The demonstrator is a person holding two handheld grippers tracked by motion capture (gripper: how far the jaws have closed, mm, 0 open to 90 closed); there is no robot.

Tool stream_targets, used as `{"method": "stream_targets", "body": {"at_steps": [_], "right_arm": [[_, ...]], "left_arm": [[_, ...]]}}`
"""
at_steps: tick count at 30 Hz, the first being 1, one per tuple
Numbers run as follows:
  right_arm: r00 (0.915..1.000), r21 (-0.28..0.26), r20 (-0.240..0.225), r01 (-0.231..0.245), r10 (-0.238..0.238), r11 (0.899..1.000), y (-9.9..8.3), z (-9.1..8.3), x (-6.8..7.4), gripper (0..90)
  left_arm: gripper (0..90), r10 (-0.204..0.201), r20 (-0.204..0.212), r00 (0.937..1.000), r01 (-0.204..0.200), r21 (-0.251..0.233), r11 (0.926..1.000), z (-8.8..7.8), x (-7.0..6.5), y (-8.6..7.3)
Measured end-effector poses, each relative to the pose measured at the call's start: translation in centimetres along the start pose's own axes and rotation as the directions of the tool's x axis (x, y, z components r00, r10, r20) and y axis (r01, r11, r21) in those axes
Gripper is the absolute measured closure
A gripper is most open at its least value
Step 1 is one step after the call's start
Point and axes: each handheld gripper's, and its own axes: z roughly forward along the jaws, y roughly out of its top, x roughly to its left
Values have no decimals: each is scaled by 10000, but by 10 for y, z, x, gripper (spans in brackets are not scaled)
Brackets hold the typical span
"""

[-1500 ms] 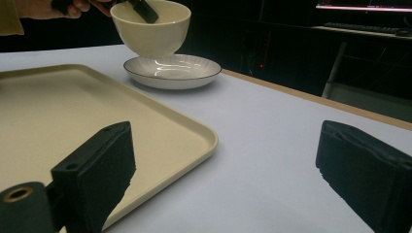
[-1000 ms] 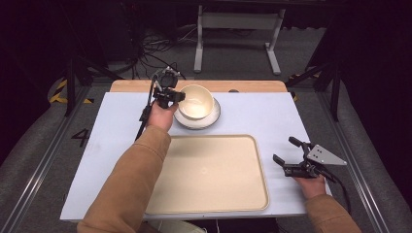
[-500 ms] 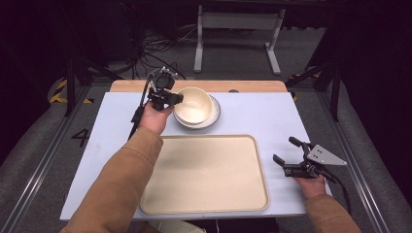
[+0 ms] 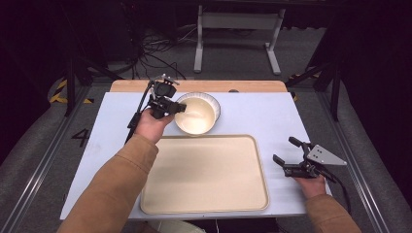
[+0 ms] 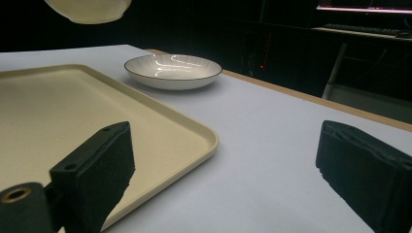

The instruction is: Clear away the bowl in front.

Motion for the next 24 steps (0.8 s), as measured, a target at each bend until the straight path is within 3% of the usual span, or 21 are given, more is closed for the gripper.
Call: {"method": "stream_targets", "body": {"at_steps": [4,11,18,24], "right_arm": [[10000,3,12,18,-18,10000,0,0,0,71],[10000,16,14,20,-20,10000,0,0,0,71],[10000,16,15,26,-26,10000,0,0,0,71],[10000,16,14,28,-28,10000,0,0,0,71]], "left_arm": [[821,397,209,9990,-400,158,9991,-2,-3,-5],[821,652,659,9957,-675,327,9972,-5,-14,-14],[821,1400,1083,9842,-1462,508,9880,-6,-28,-20],[822,1536,1430,9777,-1642,653,9843,-4,-37,-22]]}}
